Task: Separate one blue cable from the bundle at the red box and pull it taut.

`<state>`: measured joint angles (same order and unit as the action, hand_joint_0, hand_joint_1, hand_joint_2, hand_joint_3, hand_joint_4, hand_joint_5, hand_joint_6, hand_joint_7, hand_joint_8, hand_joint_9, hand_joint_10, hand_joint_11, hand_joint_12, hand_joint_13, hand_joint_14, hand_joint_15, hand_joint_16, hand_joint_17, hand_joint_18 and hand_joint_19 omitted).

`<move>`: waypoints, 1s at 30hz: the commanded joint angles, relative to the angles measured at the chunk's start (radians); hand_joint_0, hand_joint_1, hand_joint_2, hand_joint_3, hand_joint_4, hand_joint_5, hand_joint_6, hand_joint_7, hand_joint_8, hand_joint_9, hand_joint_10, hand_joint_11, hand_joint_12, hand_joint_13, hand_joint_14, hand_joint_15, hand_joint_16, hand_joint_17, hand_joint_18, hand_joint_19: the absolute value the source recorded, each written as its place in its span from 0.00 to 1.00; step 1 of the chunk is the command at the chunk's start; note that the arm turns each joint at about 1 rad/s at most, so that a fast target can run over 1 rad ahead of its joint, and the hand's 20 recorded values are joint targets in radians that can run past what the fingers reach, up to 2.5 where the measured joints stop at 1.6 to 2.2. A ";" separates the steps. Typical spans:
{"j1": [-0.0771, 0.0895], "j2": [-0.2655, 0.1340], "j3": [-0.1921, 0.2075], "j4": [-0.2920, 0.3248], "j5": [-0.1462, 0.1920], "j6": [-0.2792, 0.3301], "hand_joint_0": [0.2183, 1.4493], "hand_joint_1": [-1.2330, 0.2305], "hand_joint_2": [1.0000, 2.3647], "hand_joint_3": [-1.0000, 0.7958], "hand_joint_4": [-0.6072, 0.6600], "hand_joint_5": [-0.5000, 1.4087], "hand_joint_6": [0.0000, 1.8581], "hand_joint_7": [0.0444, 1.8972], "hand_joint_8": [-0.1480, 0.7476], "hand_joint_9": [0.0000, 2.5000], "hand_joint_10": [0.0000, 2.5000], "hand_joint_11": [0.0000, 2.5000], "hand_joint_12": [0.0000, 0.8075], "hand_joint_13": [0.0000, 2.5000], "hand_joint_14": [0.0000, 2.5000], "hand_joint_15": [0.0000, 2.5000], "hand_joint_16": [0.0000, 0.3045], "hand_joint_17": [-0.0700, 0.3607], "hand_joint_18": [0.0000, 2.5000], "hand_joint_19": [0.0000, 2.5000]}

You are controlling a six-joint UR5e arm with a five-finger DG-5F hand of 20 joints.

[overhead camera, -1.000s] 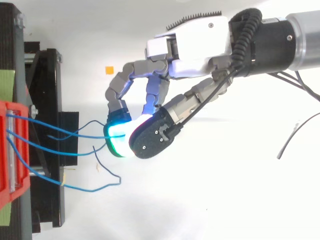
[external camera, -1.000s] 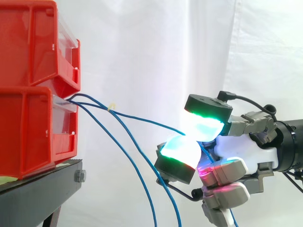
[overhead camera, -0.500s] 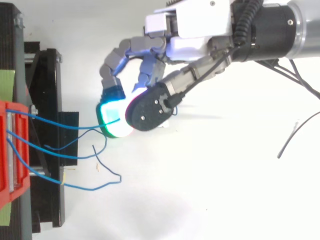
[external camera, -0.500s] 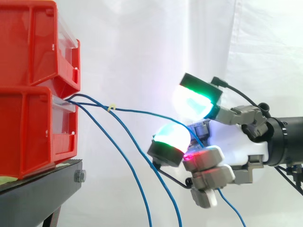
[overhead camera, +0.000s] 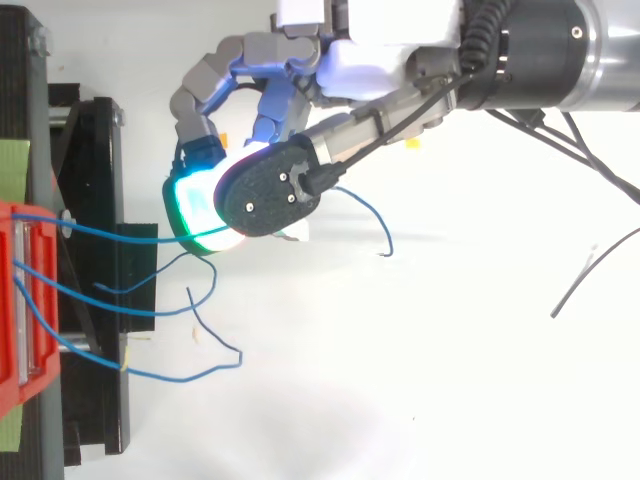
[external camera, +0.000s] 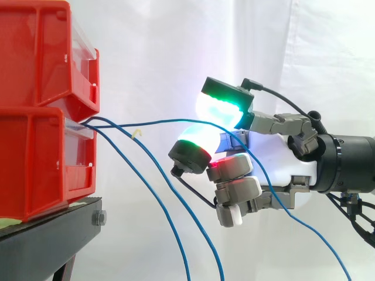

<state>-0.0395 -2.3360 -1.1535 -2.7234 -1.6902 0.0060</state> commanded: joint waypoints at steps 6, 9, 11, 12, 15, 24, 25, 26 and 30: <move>0.004 0.001 0.000 -0.002 0.001 0.000 0.32 0.43 0.01 0.36 0.59 0.18 0.47 0.56 0.55 0.45 0.00 0.50 0.47 0.44 0.01 0.44 0.15 0.40 0.36 0.30; 0.006 0.000 -0.002 -0.004 0.003 0.000 0.29 0.48 0.00 0.28 0.60 0.18 0.46 0.55 0.55 0.45 0.00 0.50 0.48 0.44 0.01 0.44 0.16 0.41 0.36 0.30; 0.006 0.001 -0.005 -0.007 0.003 0.000 0.27 0.50 0.00 0.28 0.61 0.17 0.46 0.55 0.56 0.45 0.00 0.50 0.50 0.45 0.01 0.44 0.16 0.42 0.36 0.30; 0.007 0.000 -0.011 -0.004 0.001 0.000 0.25 0.51 0.00 0.28 0.61 0.17 0.46 0.55 0.57 0.45 0.00 0.49 0.50 0.45 0.01 0.44 0.17 0.43 0.37 0.31; 0.009 0.000 -0.023 0.002 0.000 0.000 0.23 0.50 0.00 0.28 0.62 0.17 0.46 0.54 0.58 0.45 0.00 0.50 0.52 0.46 0.01 0.43 0.18 0.44 0.38 0.30; 0.013 0.000 -0.025 0.017 0.009 0.008 0.22 0.32 0.00 0.28 0.62 0.17 0.47 0.52 0.57 0.45 0.00 0.50 0.52 0.48 0.01 0.44 0.18 0.45 0.40 0.29; 0.013 0.000 -0.025 0.017 0.009 0.008 0.23 0.32 0.00 0.28 0.62 0.17 0.47 0.53 0.57 0.46 0.00 0.50 0.51 0.48 0.01 0.44 0.18 0.45 0.40 0.29; 0.015 0.000 -0.025 0.017 0.007 0.008 0.23 0.32 0.00 0.28 0.61 0.17 0.47 0.53 0.57 0.46 0.00 0.51 0.51 0.48 0.01 0.44 0.18 0.45 0.40 0.29; 0.015 0.000 -0.025 0.017 0.007 0.008 0.26 0.34 0.00 0.28 0.60 0.17 0.47 0.54 0.55 0.46 0.00 0.50 0.49 0.48 0.01 0.44 0.17 0.44 0.39 0.30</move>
<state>-0.0250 -2.3362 -1.1780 -2.7061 -1.6824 0.0137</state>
